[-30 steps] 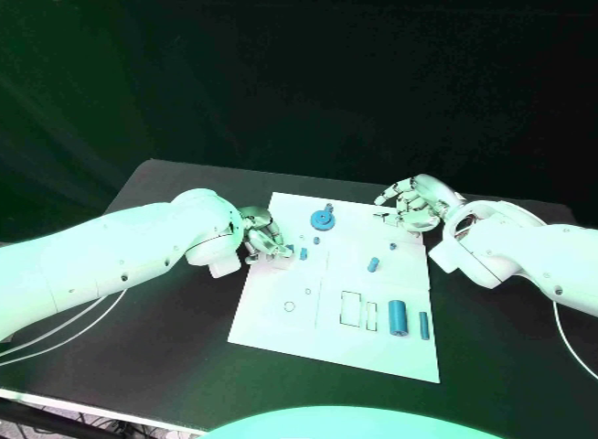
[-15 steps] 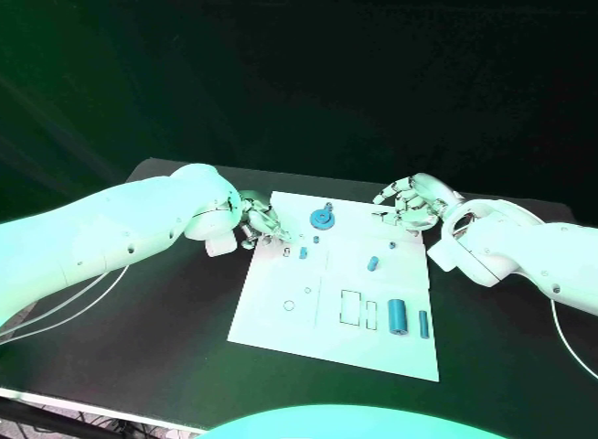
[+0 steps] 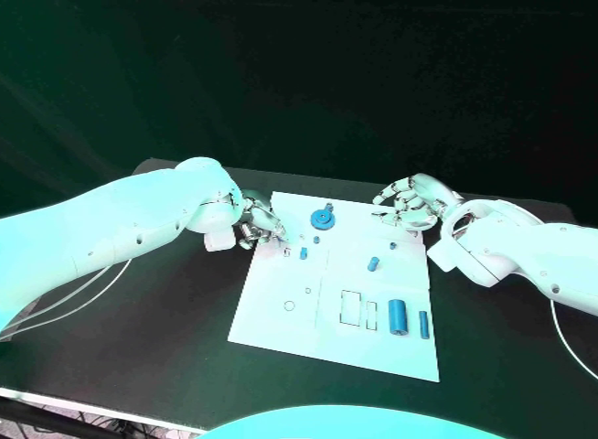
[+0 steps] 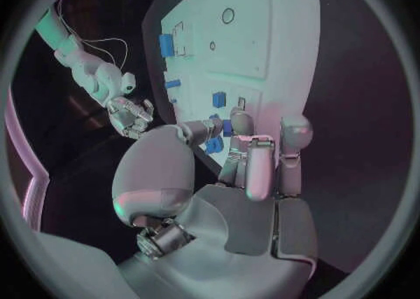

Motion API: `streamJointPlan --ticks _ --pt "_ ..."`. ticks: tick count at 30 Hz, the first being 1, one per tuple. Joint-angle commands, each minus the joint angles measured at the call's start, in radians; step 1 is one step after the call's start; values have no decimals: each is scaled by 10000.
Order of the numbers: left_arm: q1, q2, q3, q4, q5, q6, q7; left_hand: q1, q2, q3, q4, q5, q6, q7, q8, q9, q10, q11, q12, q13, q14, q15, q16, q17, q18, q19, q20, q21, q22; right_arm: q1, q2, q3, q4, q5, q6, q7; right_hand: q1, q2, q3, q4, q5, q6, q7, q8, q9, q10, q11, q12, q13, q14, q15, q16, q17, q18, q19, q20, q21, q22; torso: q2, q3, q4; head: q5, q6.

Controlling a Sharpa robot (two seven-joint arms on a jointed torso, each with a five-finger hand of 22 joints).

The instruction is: Assemble the parts on the task board

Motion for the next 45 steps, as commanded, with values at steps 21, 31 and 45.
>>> streamJointPlan --ticks 21,31,45 --pt "143 805 -155 -808 -649 2060 -342 -1991 386 3042 -2111 345 -182 -255 1128 2287 43 -157 206 12 528 -208 182 1120 -154 206 -154 276 332 -6 75 -2 -23 -53 136 71 104 -103 99 -50 525 -98 -3 83 -49 32 -17 -22 -29 64 -71 -111 21 107 25 -22 -151 -58 3 6 -1 22 9" --pt "170 1127 -171 -952 -2226 2811 91 -2291 138 2794 -2579 2344 527 -540 782 2718 899 -429 504 688 885 -449 513 2030 -313 820 -395 773 1110 -6 108 -3 -33 -54 131 76 110 -105 111 -55 578 -96 -4 90 -52 34 -17 -21 -30 66 -72 -118 20 109 25 -23 -173 -69 14 -2 -10 9 10" --pt "212 1449 -173 -1185 -3844 3286 862 -2196 -7 2514 -2727 3198 963 -654 443 2888 1374 -532 644 1142 1011 -531 648 2419 -405 1151 -479 986 1514 -6 156 -3 -42 -54 129 87 110 -106 116 -56 602 -97 -3 92 -54 35 -18 -21 -31 66 -72 -123 16 109 27 -24 -180 -72 12 -2 -7 -12 4"
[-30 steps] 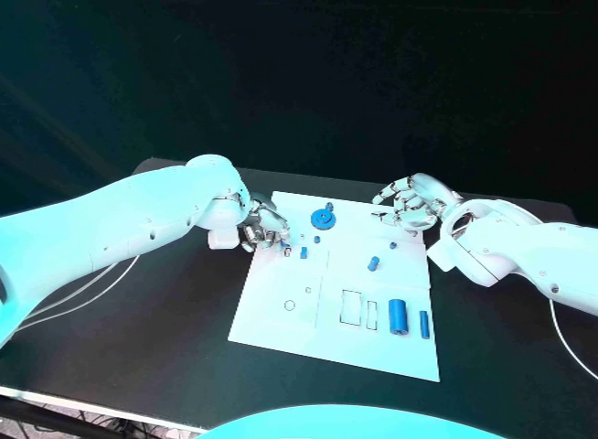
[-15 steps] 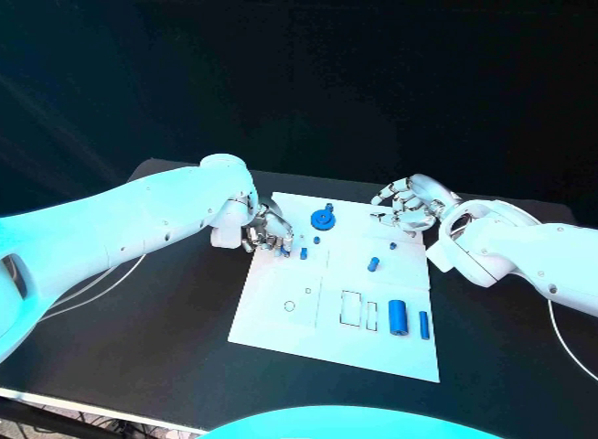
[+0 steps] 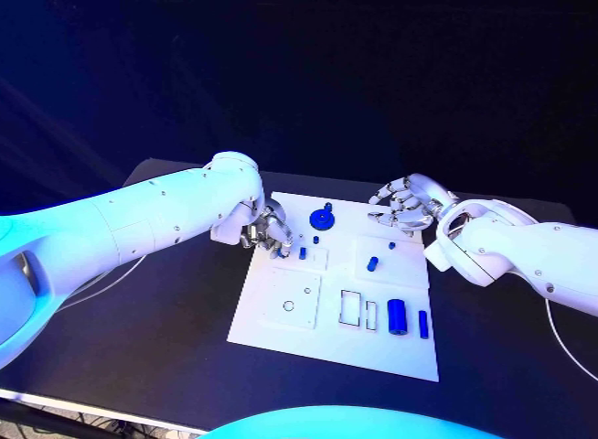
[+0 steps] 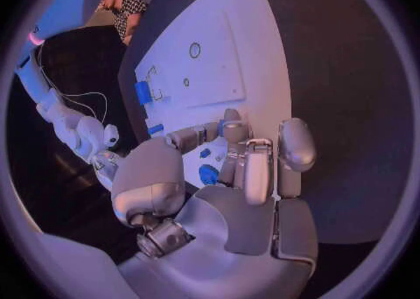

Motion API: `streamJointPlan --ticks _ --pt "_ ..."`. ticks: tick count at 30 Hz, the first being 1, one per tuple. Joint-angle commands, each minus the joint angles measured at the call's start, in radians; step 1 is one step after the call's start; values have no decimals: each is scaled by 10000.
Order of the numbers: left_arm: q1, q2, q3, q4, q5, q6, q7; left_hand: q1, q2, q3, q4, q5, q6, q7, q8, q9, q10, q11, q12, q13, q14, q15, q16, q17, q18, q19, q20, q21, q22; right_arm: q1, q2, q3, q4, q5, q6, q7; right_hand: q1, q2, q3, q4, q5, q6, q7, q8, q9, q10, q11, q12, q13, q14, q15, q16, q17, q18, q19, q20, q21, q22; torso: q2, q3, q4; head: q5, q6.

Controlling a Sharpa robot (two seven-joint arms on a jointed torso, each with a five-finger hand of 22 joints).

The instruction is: Assemble the parts on the task board

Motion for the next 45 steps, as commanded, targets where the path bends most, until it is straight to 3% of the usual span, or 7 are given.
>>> streamJointPlan --ticks 1,13,20,45 --pt "19 56 3 17 -985 244 553 129 3 1606 -1699 1022 460 -334 -84 46 212 -81 78 77 984 -97 78 2422 -93 116 -15 88 75 -5 13 0 1 -51 122 85 67 -63 59 1 39 -97 -3 54 -10 35 -18 -21 -11 66 -72 -45 12 109 27 -24 -58 -11 -2 1 7 -7 -12" --pt "23 269 -7 -149 -1079 670 540 163 1 1477 -1657 1177 502 -339 -173 94 203 -90 12 0 968 -107 58 2367 -94 125 -27 88 76 -5 20 0 9 -58 130 71 76 -61 72 -5 67 -99 -2 57 -13 29 -19 -28 -21 69 -72 -45 17 108 34 -25 -55 -8 12 -9 1 -11 -24" --pt "22 313 -8 -191 -1098 387 428 177 12 1456 -1648 1183 501 -339 -187 100 212 -91 20 27 970 -108 60 2373 -97 135 -28 92 87 -5 23 0 12 -62 135 65 86 -57 82 -11 82 -99 -2 59 -15 38 -20 -20 -12 70 -73 -46 19 109 33 -25 -66 -14 -4 4 17 -18 -38" --pt "14 235 16 -111 -982 -475 28 200 35 1429 -1634 1196 502 -338 -205 112 231 -93 33 60 970 -113 59 2371 -106 169 -31 110 129 -4 40 1 11 -64 148 67 89 -57 90 -14 102 -101 -1 61 -17 34 -19 -24 -19 72 -73 -49 20 107 39 -26 -63 -11 -7 -1 17 -32 -88"
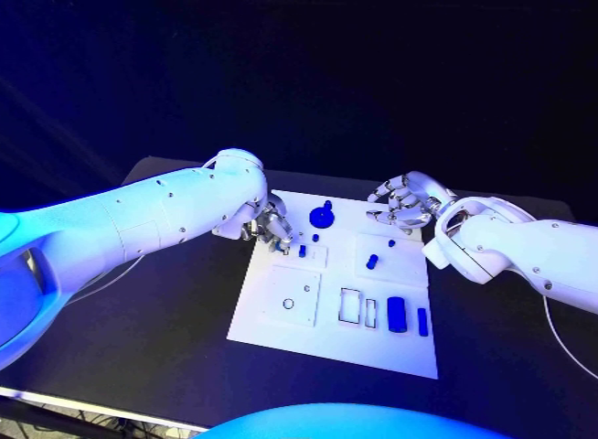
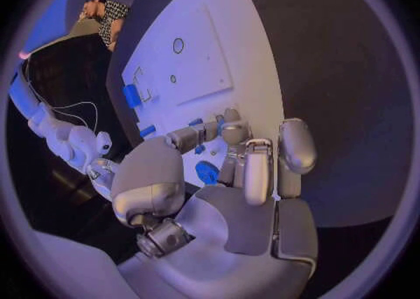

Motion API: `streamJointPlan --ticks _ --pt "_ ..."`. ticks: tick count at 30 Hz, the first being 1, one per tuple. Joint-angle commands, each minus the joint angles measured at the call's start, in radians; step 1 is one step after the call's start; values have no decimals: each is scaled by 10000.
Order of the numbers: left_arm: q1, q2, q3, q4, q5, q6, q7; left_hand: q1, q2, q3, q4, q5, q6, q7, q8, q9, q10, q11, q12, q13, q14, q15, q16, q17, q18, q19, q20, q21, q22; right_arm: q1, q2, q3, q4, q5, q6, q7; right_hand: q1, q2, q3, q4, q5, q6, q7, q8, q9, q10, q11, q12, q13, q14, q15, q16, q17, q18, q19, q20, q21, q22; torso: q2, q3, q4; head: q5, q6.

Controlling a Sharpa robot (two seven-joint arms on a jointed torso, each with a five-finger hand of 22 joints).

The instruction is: Assemble the parts on the task board

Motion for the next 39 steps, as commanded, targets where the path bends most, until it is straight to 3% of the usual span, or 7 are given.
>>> streamJointPlan --ticks 1,20,26,39 --pt "8 11 10 46 75 -226 -101 165 66 1517 -1530 1003 348 -253 -53 14 -13 -22 -8 9 964 -51 10 2373 -110 80 -14 49 9 -5 10 1 7 -61 140 69 50 -18 63 14 44 -101 -1 62 -9 34 -19 -24 -7 72 -73 -49 15 107 39 -26 -22 -11 -7 -2 3 -7 -21" --pt "-9 151 7 18 128 -304 -75 179 79 1497 -1519 1010 344 -249 -68 24 -31 -21 -36 -40 951 -54 -7 2326 -105 72 -16 42 -8 -5 22 1 -1 -61 159 58 50 -18 63 14 44 -101 -1 62 -9 34 -19 -24 -7 72 -73 -49 15 107 39 -26 -22 -11 9 -8 -10 -23 -55" --pt "-12 151 5 61 126 -142 -21 184 82 1489 -1516 1013 342 -248 -75 28 -30 -20 -35 -35 957 -54 1 2348 -106 75 -17 43 -6 -5 23 1 -4 -61 168 54 50 -18 63 14 44 -101 -1 62 -9 34 -19 -24 -7 72 -73 -49 15 107 39 -26 -22 -11 -6 6 3 -36 -76" --pt "-14 126 3 98 93 38 23 187 82 1486 -1517 1015 342 -248 -76 30 -22 -20 -26 -15 962 -55 8 2368 -108 82 -18 47 3 -5 25 1 -9 -61 186 52 28 -20 76 24 88 -104 3 69 -17 35 -16 -26 -16 76 -72 -57 19 107 46 -27 -45 -20 -6 -1 6 -38 -100"
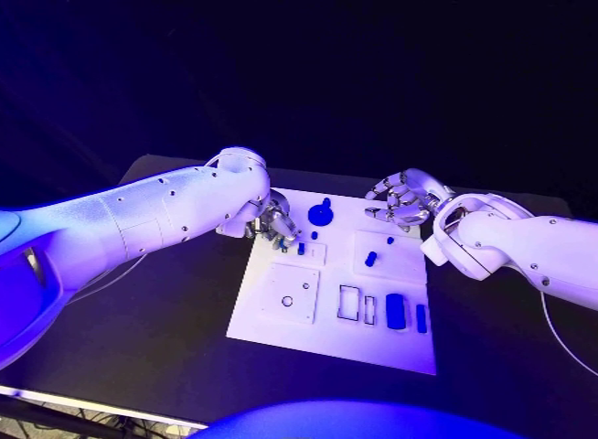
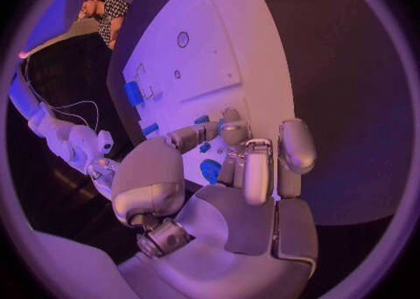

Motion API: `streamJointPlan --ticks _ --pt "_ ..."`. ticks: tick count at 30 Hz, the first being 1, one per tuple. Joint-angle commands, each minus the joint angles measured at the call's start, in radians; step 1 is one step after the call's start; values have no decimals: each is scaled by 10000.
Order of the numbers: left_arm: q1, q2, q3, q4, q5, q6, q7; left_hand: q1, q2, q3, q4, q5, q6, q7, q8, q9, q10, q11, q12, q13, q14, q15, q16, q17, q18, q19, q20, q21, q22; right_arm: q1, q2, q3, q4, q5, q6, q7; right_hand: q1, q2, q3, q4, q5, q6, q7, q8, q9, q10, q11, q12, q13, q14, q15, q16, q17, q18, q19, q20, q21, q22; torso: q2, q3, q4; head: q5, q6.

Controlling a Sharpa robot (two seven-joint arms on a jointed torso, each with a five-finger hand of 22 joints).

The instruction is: Assemble the parts on the task board

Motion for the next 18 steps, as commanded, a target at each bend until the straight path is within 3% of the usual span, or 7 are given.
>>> streamJointPlan --ticks 1,18 --pt "2 7 4 26 32 246 98 147 121 1513 -1488 1014 338 -244 -17 4 -32 -38 -24 9 963 -56 9 2369 -109 83 -18 47 8 -5 8 1 -1 -61 154 58 29 -20 48 -5 29 -71 -30 70 -8 35 -16 -26 -17 76 -72 -57 14 108 46 -27 -46 -9 1 -2 8 9 -16" --pt "-7 -16 -6 58 16 304 192 161 122 1499 -1493 1033 340 -245 -25 13 -17 -39 -10 39 967 -57 14 2384 -110 90 -19 50 14 -5 11 1 -4 -62 157 58 29 -20 48 -5 29 -71 -30 70 -8 35 -16 -26 -17 76 -72 -57 14 108 46 -27 -46 -9 -1 -4 6 18 -30"
